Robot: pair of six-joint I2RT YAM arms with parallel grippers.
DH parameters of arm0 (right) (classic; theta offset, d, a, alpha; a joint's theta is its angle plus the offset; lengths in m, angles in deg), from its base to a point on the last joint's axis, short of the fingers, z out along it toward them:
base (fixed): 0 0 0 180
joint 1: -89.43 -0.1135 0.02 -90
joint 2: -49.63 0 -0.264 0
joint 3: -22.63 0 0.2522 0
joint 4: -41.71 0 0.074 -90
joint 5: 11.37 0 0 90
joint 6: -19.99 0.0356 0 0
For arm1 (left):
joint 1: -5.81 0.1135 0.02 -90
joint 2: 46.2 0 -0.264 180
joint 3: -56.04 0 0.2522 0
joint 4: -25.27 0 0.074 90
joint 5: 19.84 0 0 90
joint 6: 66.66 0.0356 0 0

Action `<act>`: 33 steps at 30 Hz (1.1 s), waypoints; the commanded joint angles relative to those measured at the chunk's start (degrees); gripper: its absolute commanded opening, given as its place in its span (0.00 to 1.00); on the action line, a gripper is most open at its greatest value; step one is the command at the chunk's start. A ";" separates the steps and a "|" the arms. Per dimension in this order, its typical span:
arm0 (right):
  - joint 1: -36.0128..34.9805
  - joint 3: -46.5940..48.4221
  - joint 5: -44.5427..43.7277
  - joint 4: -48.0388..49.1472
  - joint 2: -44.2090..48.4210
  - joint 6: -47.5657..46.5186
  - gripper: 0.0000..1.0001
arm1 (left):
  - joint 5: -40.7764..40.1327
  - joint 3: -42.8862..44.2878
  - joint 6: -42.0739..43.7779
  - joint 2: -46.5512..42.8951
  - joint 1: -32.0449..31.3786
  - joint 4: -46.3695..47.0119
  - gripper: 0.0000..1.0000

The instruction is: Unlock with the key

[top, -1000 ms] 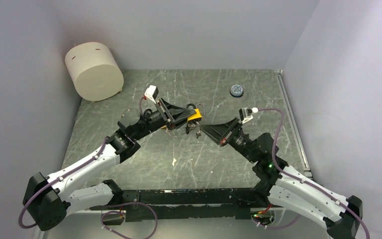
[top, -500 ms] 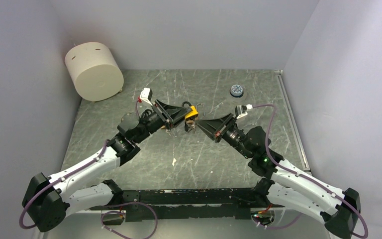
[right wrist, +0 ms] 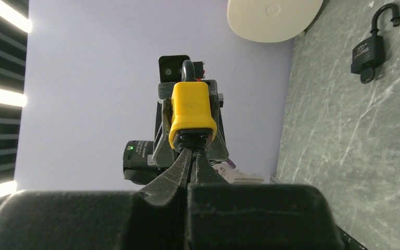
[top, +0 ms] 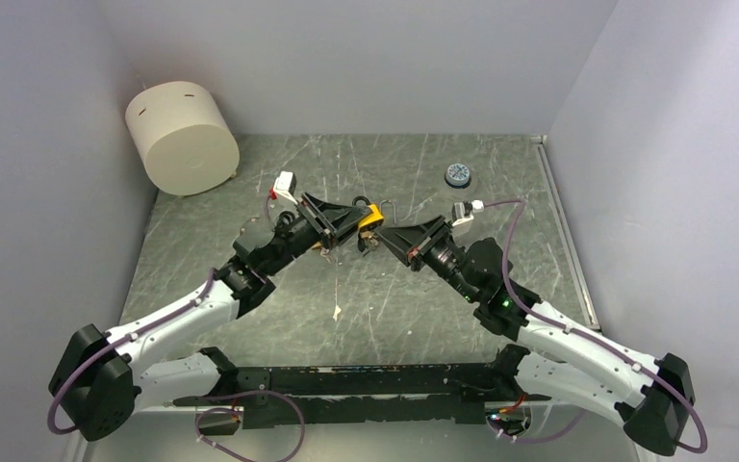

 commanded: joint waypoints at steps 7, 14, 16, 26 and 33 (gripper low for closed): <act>1.07 -7.68 1.33 6.99 9.56 -12.51 0.42 | 6.67 0.35 3.18 -2.40 -2.21 3.62 0.02; 1.07 -10.77 8.70 8.04 13.34 -15.36 0.55 | 6.52 0.61 5.42 -3.00 -2.16 3.79 0.03; 1.12 -10.44 9.35 8.12 13.31 -15.72 0.51 | 6.97 0.65 5.26 -2.60 -2.20 4.56 0.03; 1.07 -8.94 13.76 11.75 9.21 -16.66 0.28 | 8.68 0.46 3.43 -1.33 -2.20 7.48 0.03; 1.09 -9.32 13.12 15.53 9.12 -16.09 0.24 | 9.00 0.23 2.64 -2.33 -2.15 7.32 0.03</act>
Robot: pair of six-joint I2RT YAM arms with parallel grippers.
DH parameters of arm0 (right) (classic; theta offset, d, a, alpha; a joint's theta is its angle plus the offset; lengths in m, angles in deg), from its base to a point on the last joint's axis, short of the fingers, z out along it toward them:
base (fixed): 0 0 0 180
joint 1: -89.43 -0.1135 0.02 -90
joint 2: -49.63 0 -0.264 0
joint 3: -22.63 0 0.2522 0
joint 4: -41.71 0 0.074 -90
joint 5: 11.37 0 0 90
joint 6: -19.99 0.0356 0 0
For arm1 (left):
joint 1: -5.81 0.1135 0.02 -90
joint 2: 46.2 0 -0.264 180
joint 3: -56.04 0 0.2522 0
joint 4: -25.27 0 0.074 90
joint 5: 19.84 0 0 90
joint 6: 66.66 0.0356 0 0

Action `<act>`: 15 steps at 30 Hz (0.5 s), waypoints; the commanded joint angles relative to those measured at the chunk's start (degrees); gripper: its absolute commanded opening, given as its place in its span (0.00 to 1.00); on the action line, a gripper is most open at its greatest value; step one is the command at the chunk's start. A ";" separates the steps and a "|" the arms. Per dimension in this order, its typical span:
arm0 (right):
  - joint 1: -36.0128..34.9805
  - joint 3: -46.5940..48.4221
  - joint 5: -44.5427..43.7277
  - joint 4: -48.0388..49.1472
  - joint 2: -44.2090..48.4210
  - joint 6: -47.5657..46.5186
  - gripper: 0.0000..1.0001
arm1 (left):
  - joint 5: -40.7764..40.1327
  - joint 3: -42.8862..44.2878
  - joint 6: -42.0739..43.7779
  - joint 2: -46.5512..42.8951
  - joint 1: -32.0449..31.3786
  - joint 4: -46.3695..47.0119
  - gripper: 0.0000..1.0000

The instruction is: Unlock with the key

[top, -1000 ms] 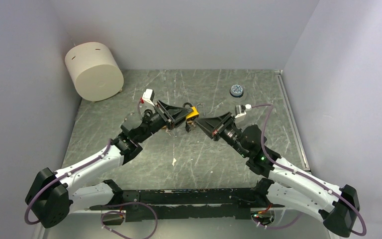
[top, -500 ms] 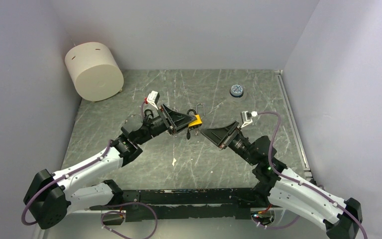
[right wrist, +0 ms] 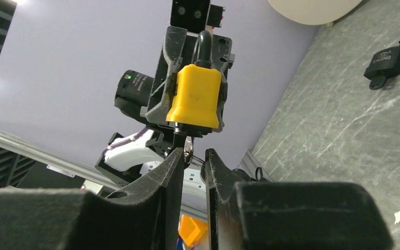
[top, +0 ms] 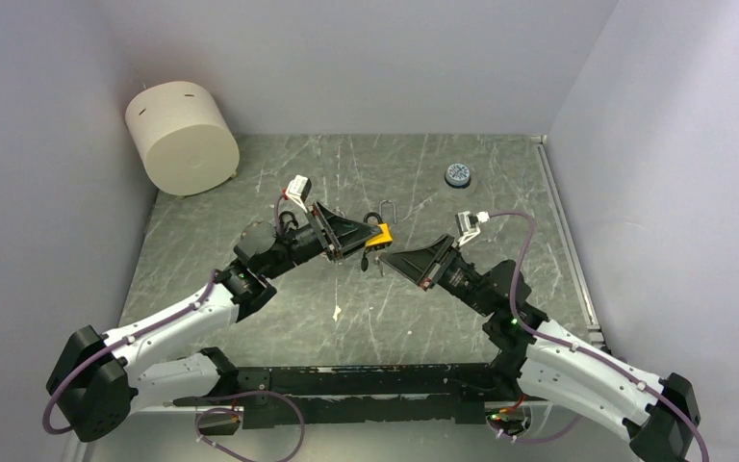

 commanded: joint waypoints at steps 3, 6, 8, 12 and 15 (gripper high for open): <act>0.09 1.55 0.08 5.94 -0.32 -0.36 0.14 | 1.30 0.45 -1.02 -1.87 -0.07 6.14 0.03; 0.12 2.41 0.32 5.83 -1.26 -0.16 0.08 | 1.28 0.28 -1.08 -1.99 -0.07 6.08 0.02; 0.10 2.79 0.57 5.97 -1.95 0.08 0.06 | 1.29 0.08 -1.15 -2.00 -0.09 6.74 0.03; 0.15 3.06 0.34 6.73 -2.90 0.69 0.03 | 1.61 0.06 -1.40 -1.82 -0.07 7.13 0.03; 0.19 3.23 -0.13 6.94 -3.80 1.80 0.00 | 2.26 -0.03 -2.09 -1.69 -0.07 7.75 0.03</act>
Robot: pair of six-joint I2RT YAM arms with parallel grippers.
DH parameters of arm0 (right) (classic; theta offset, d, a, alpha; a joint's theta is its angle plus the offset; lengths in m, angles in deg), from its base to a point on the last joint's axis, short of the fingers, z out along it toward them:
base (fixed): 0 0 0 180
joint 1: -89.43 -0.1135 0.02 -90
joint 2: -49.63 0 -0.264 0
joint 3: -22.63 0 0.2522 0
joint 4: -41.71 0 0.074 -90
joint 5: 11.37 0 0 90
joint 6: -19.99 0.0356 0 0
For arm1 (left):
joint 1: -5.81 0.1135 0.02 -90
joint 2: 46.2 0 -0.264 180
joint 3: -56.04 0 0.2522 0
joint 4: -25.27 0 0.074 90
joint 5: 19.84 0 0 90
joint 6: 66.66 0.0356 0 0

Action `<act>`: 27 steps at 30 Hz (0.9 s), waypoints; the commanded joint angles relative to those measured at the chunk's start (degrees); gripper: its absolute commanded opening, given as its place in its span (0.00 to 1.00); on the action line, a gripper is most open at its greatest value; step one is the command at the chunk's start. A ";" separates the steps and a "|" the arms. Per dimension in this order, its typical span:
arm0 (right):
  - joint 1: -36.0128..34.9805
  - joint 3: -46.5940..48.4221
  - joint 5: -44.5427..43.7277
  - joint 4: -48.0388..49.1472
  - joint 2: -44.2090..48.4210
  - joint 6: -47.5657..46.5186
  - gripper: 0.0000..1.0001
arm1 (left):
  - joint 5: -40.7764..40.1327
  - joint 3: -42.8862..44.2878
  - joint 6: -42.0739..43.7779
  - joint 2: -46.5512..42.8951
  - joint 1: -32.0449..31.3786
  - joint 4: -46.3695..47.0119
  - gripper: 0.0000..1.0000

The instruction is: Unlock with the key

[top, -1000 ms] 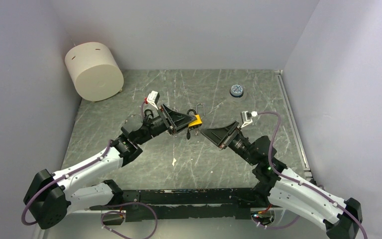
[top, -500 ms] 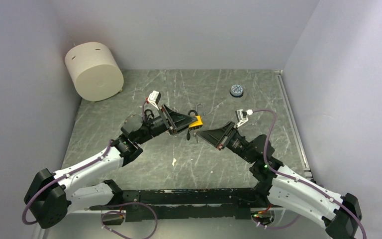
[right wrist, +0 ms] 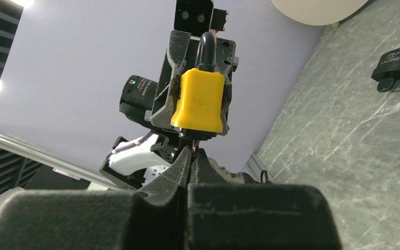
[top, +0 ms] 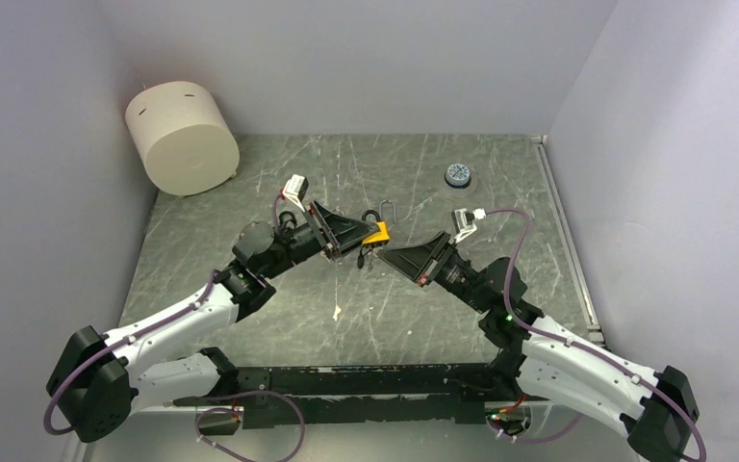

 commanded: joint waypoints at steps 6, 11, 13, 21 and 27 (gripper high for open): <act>1.36 2.38 -1.36 7.01 -3.96 5.64 0.00 | 3.25 0.05 -3.68 -1.91 -0.59 8.74 0.03; 4.09 2.88 1.70 16.63 -9.22 11.69 0.00 | 3.93 -1.02 -4.82 -2.15 -0.61 11.09 0.03; 4.27 2.97 2.97 22.85 -11.66 13.48 0.00 | 3.81 -1.73 -5.35 -2.26 -0.58 13.48 0.03; 4.13 3.14 7.15 39.65 -20.75 24.10 0.00 | 1.43 -4.89 -7.49 -1.67 -0.56 25.64 0.03; 4.18 1.93 7.22 51.36 -27.30 31.68 0.00 | 1.61 -4.56 -8.22 0.93 -0.59 36.02 0.02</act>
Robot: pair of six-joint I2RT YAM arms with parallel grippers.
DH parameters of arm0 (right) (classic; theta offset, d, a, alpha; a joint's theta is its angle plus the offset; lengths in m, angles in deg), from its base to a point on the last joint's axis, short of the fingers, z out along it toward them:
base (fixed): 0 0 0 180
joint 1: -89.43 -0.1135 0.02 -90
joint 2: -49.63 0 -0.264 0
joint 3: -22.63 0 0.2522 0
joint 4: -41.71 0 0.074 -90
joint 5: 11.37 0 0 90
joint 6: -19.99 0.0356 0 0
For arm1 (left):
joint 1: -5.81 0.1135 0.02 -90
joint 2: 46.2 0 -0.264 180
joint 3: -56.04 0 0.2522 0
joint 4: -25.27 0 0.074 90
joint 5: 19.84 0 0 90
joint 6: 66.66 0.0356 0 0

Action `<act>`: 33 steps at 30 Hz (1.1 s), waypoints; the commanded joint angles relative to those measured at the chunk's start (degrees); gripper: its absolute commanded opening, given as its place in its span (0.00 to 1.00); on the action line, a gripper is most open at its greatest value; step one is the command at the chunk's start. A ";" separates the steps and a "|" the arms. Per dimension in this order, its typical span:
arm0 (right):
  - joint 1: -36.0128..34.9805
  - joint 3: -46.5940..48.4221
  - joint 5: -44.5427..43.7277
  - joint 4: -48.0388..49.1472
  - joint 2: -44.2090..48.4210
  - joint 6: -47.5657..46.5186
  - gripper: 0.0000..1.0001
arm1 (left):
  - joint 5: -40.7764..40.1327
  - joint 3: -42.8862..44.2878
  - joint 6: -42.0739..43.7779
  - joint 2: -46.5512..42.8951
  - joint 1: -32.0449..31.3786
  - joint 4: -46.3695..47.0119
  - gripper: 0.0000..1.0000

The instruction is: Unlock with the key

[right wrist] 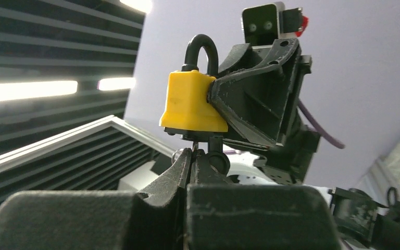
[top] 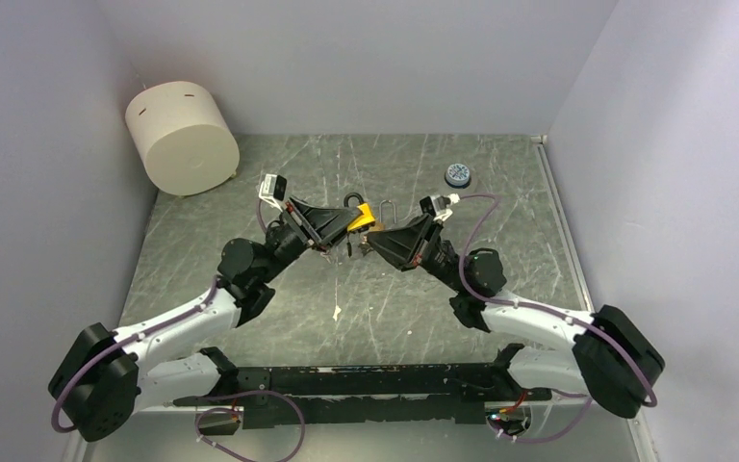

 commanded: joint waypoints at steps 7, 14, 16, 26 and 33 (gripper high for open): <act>0.19 1.53 -3.31 23.14 -11.22 13.68 0.00 | 7.63 2.81 -1.90 2.22 -2.14 16.28 0.02; -0.47 2.57 -4.43 26.95 -15.45 19.49 0.00 | 6.01 3.13 -2.37 2.66 -2.21 19.16 0.02; -0.56 3.15 -4.46 26.87 -15.45 18.81 0.00 | 6.37 3.58 -2.22 2.67 -2.15 19.21 0.03; 1.57 -8.11 -5.23 26.75 -8.54 9.89 0.52 | 3.55 3.19 15.13 -6.96 -2.15 -1.11 0.03; 6.47 -19.04 1.13 19.22 3.20 2.93 0.65 | 6.68 6.82 32.88 -13.09 -2.12 -19.33 0.03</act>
